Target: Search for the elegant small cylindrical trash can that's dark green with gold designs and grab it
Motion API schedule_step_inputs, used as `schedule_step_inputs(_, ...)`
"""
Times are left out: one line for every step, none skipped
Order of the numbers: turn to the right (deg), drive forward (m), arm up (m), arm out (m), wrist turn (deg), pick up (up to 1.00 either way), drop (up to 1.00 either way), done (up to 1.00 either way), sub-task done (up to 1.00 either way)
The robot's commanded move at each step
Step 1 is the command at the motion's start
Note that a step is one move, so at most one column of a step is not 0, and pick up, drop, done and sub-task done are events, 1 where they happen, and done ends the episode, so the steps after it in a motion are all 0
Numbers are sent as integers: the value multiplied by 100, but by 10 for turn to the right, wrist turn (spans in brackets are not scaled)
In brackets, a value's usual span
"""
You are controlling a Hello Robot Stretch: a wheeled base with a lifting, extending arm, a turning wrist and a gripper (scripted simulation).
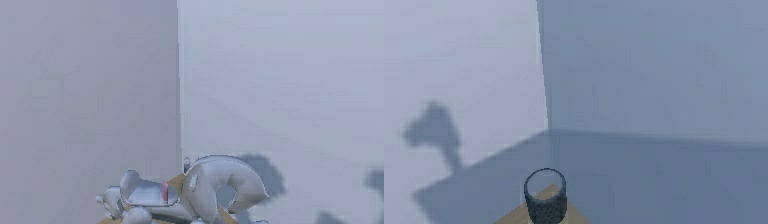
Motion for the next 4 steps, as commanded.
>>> schedule_step_inputs(0,0,10,0,0,0,0,0,0)
schedule_step_inputs(0,0,0,50,0,0,0,0,0)
schedule_step_inputs(0,0,0,0,450,0,0,0,0)
schedule_step_inputs(0,0,0,0,450,0,0,0,0)
